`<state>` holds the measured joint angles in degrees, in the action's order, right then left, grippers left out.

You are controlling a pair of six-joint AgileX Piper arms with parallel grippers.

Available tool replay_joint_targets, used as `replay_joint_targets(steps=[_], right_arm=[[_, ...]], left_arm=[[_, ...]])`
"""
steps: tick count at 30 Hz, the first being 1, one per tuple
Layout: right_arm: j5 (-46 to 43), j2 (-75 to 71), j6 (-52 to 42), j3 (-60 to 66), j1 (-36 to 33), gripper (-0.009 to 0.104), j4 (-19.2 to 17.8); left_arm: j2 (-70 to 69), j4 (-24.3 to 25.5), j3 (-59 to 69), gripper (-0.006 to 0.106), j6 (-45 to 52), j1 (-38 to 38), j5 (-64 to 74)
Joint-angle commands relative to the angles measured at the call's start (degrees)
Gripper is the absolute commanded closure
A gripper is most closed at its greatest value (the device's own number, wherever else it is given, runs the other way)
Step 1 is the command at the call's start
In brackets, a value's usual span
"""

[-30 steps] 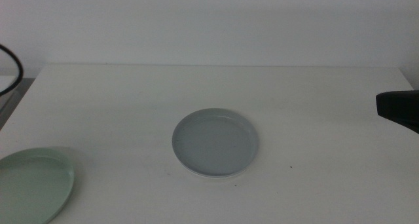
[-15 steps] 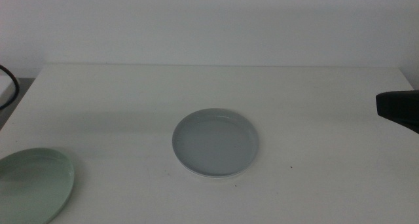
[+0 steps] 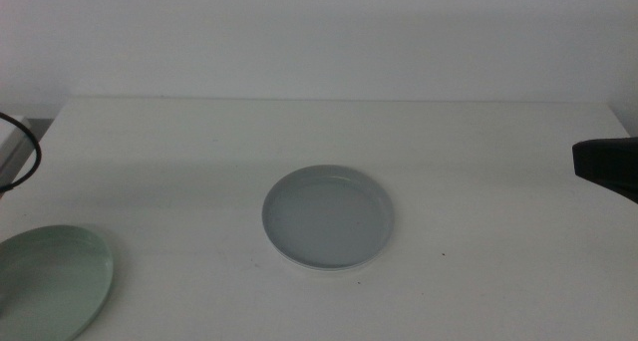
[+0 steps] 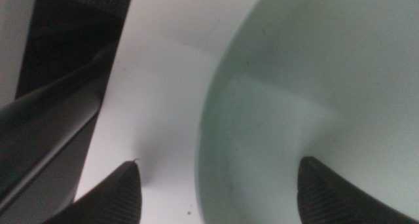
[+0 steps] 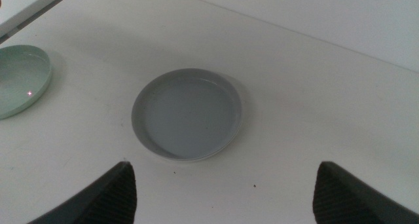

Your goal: Stack the three bowls on top of each other.

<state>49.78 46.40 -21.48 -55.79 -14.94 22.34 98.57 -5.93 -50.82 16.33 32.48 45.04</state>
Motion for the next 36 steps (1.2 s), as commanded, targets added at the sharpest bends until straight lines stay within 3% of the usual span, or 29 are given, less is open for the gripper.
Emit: replay_joint_targets(steps=[1,6,15,23,29,36], right_arm=[[-0.51,-0.31,-0.63,0.22,0.23,0.002,0.11],[-0.51,-0.31,-0.63,0.22,0.23,0.002,0.11],[-0.51,-0.31,-0.63,0.22,0.23,0.002,0.11],[-0.51,-0.31,-0.63,0.22,0.23,0.002,0.11],[-0.51,-0.31,-0.63,0.22,0.23,0.002,0.11],[-0.51,-0.31,-0.63,0.22,0.23,0.002,0.11]], left_arm=[[0.83,-0.8,-0.25,0.026,-0.25,0.05,-0.75],[1.15,-2.57,-0.25,0.043,-0.08,0.05,-1.13],[1.15,-4.29,-0.38,0.102,-0.08,0.05,1.33],[-2.38,-10.29,-7.49,0.102,-0.2,-3.57,14.8],[-5.21,-17.26,-20.43,0.102,-6.93,-14.39,21.59],[-0.66,-12.92,-34.07,0.102,-17.76,-33.03,22.21]])
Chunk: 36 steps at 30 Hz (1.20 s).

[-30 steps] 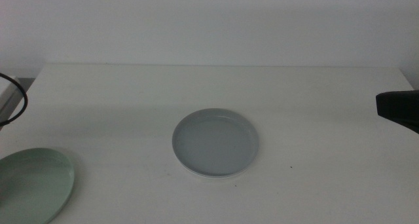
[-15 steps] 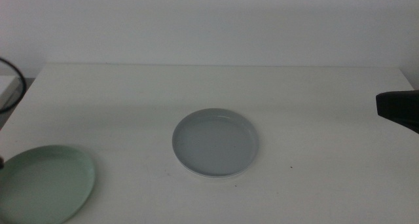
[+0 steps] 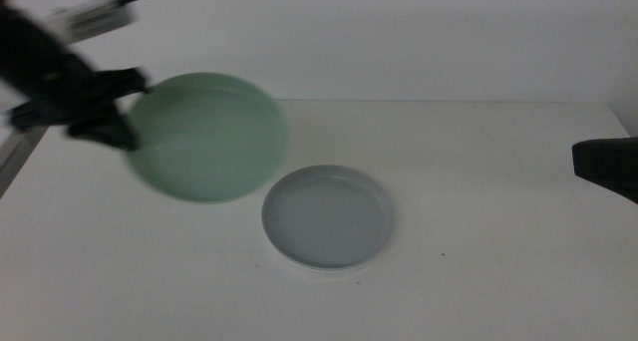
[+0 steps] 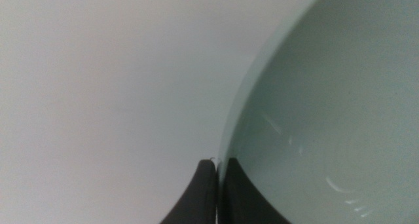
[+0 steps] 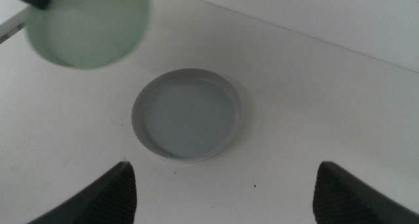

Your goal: Stack the three bowls on top of each other.

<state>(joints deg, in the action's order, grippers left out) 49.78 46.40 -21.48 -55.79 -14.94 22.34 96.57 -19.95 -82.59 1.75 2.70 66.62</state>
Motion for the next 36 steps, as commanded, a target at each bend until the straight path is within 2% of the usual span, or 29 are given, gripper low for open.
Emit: replay_joint_targets(steps=[1,7,11,27,29,32,36], right_arm=[[-0.51,-0.31,-0.63,0.22,0.23,0.002,0.11],[-0.51,-0.31,-0.63,0.22,0.23,0.002,0.11],[-0.51,-0.31,-0.63,0.22,0.23,0.002,0.11],[-0.51,-0.31,-0.63,0.22,0.23,0.002,0.11],[-0.51,-0.31,-0.63,0.22,0.23,0.002,0.11],[-0.51,-0.31,-0.63,0.22,0.23,0.002,0.11],[-0.51,-0.31,-0.63,0.22,0.23,0.002,0.11]], left_arm=[[2.75,1.49,-4.07,0.102,-4.54,-5.69,0.66],[11.4,0.85,-11.96,0.102,-6.39,-15.13,0.88],[16.08,0.85,-13.79,0.102,-7.03,-18.43,0.38],[25.31,-4.15,-14.02,0.101,-4.14,-19.36,-2.0],[25.31,-4.15,-14.02,0.098,-4.14,-19.36,-2.0],[25.18,-4.15,-14.1,0.088,-5.18,-19.02,-0.87],[23.59,-4.3,-14.1,0.063,-3.14,-18.13,-0.06]])
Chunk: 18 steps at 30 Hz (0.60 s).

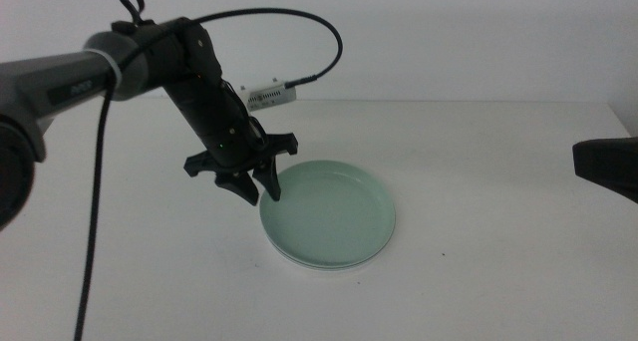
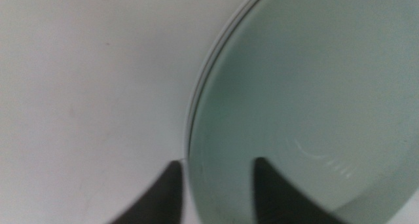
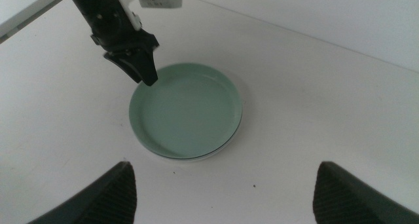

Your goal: Stack the three bowls on top of each other.

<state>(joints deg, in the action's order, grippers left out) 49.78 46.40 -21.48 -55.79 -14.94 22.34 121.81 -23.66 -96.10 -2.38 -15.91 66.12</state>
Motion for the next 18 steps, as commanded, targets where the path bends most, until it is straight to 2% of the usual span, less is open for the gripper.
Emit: replay_joint_targets(steps=[1,7,14,18], right_arm=[[-0.51,-0.31,-0.63,0.22,0.23,0.002,0.11],[-0.51,-0.31,-0.63,0.22,0.23,0.002,0.11],[-0.51,-0.31,-0.63,0.22,0.23,0.002,0.11],[-0.51,-0.31,-0.63,0.22,0.23,0.002,0.11]], left_arm=[[-2.21,-0.59,-0.6,0.055,0.99,0.61,0.62],[-9.59,0.65,-0.6,0.007,3.84,2.79,1.75],[-24.22,6.77,-0.21,0.007,7.08,1.56,1.19],[-34.84,10.84,5.68,0.007,5.75,-2.44,-7.61]])
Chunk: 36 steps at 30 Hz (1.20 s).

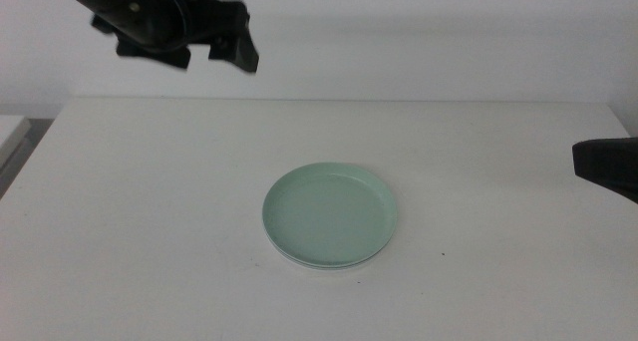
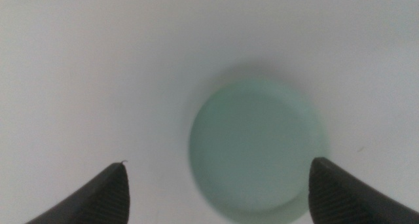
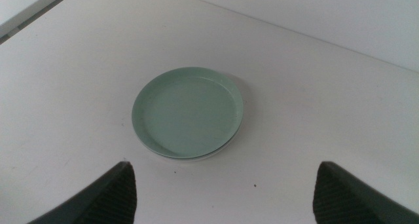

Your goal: Stack the three bowls on top of each other.

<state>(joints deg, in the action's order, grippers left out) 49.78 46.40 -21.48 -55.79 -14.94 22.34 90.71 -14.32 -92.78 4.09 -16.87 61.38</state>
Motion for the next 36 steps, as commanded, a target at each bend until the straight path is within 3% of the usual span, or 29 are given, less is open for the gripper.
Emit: replay_joint_targets(steps=[1,6,12,16,27,29,30,36], right_arm=[[-0.51,-0.31,-0.63,0.22,0.23,0.002,0.11],[-0.51,-0.31,-0.63,0.22,0.23,0.002,0.11],[-0.51,-0.31,-0.63,0.22,0.23,0.002,0.11],[-0.51,-0.31,-0.63,0.22,0.23,0.002,0.11],[-0.51,-0.31,-0.63,0.22,0.23,0.002,0.11],[-1.97,-1.6,-0.22,0.22,-6.67,0.002,-5.26],[-2.08,-2.06,-0.22,0.22,-8.5,0.002,-5.8],[-2.08,-2.7,-0.22,0.22,-15.82,0.002,-1.8]], left_arm=[[-6.04,2.29,4.27,0.007,-1.7,-2.38,-5.04],[-18.67,5.3,14.88,0.007,-4.09,-5.99,-13.62],[-28.68,5.91,20.15,0.007,-4.59,-5.98,-11.69],[-31.94,9.24,20.15,0.007,-4.09,-5.98,-12.52],[-34.66,9.38,20.15,0.007,-4.09,-5.98,-13.27],[-34.65,9.83,20.15,0.007,-4.09,-5.98,-13.27],[-34.65,9.83,20.15,0.007,-4.09,-5.98,-13.27],[-34.78,11.91,20.15,0.007,-4.09,-5.98,-13.27]])
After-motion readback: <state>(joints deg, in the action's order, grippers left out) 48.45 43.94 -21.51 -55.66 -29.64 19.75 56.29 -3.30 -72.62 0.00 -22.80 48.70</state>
